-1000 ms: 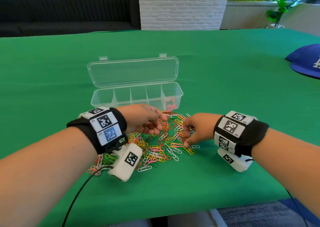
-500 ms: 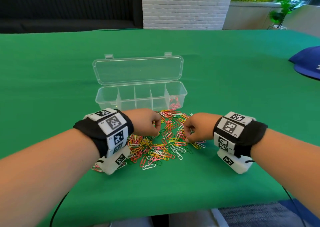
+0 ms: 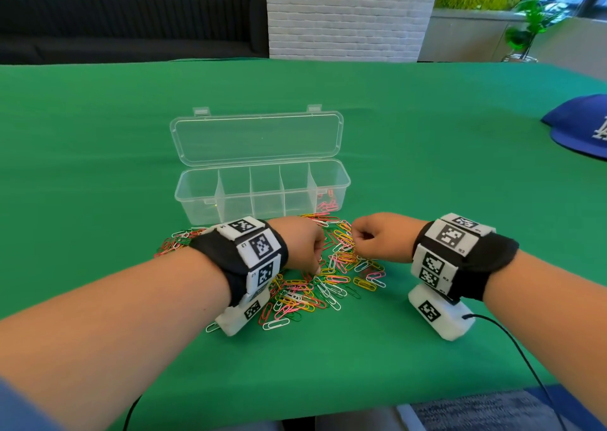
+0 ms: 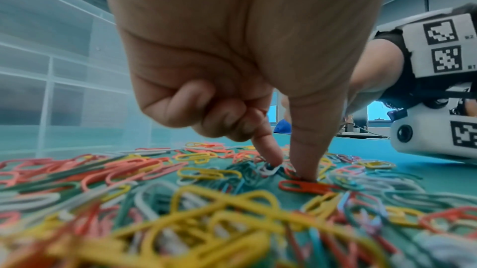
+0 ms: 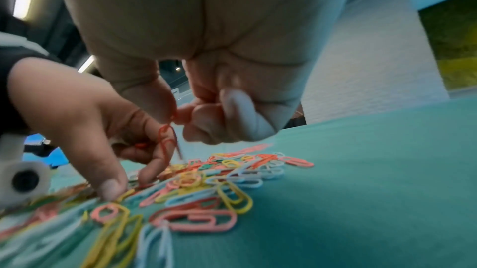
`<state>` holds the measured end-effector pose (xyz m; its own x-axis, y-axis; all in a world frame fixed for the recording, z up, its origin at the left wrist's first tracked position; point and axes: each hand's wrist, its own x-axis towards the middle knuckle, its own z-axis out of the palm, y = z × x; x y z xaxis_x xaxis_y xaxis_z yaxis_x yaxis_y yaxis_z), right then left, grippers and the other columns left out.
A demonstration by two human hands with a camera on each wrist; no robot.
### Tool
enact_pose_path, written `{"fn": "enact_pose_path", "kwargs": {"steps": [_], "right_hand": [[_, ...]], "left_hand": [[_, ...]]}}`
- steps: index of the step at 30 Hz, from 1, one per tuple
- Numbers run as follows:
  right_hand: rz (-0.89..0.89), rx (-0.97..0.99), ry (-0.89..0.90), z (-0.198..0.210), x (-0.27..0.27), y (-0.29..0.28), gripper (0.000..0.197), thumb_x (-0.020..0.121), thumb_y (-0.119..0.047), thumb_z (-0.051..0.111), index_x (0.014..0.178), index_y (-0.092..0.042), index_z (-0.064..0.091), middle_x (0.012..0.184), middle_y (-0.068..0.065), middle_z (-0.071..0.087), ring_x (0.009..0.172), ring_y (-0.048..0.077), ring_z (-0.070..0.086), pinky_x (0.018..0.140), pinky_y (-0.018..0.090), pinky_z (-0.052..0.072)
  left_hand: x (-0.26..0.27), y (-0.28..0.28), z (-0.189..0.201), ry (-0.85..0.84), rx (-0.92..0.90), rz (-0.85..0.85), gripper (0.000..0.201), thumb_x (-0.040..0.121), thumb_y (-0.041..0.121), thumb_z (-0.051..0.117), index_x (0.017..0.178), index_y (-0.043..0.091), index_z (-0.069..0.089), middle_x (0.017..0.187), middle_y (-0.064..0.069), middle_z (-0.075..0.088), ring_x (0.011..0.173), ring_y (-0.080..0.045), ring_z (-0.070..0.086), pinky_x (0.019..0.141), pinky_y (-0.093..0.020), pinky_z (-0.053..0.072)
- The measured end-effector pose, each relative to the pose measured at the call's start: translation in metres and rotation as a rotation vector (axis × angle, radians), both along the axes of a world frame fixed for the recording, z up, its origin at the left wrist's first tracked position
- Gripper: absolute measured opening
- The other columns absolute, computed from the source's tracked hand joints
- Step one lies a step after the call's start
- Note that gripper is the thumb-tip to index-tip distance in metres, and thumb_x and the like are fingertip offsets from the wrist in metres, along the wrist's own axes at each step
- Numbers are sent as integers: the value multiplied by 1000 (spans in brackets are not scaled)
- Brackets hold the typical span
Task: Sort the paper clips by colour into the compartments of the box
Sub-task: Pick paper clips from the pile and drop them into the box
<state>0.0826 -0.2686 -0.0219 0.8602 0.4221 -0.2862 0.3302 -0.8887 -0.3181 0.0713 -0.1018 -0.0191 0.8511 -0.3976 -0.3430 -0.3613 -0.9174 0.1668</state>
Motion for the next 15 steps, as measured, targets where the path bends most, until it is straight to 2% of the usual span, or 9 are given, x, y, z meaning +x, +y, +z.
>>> {"fn": "enact_pose_path", "kwargs": {"steps": [3, 5, 7, 10, 12, 15], "right_hand": [[-41, 82, 24, 0, 2, -3, 28, 87, -13, 49, 63, -20, 36, 64, -2, 45, 54, 9, 36, 54, 22, 34], [-70, 137, 61, -1, 3, -5, 26, 86, -11, 48, 64, -21, 38, 69, 2, 51, 54, 11, 40, 56, 24, 37], [-111, 212, 100, -3, 5, -5, 23, 86, -9, 48, 68, -22, 42, 67, 2, 53, 52, 12, 43, 56, 24, 39], [-155, 326, 171, -5, 9, -5, 26, 87, -3, 44, 79, -26, 53, 62, -1, 48, 53, 15, 42, 51, 23, 37], [-137, 285, 178, -3, 10, -6, 28, 89, -5, 44, 84, -27, 60, 60, -3, 47, 54, 15, 42, 54, 22, 37], [-131, 257, 175, -2, 9, -8, 27, 95, -14, 45, 79, -28, 61, 60, -8, 47, 54, 10, 42, 57, 21, 38]], "left_hand": [[2, 0, 0, -10, -2, 9, 15, 86, 25, 64, 98, 17, 65, 74, 9, 51, 71, -12, 48, 50, -20, 32], [2, 0, -1, -17, -5, 5, 14, 87, 20, 59, 99, 16, 65, 84, 4, 56, 77, -15, 49, 57, -22, 36], [3, 1, -1, -29, -9, 1, 15, 87, 17, 55, 97, 14, 66, 87, 2, 57, 77, -17, 50, 60, -24, 37], [3, 4, 0, -30, -8, -4, 13, 86, 18, 54, 93, 15, 65, 83, 2, 56, 75, -18, 50, 60, -23, 37], [3, 5, 0, -13, -23, -5, 8, 85, 18, 56, 90, 18, 63, 78, 5, 53, 72, -16, 49, 56, -22, 36], [3, 10, 1, 47, -92, 34, 10, 81, 23, 65, 89, 24, 59, 70, 11, 47, 61, -6, 44, 52, -21, 34]]}}
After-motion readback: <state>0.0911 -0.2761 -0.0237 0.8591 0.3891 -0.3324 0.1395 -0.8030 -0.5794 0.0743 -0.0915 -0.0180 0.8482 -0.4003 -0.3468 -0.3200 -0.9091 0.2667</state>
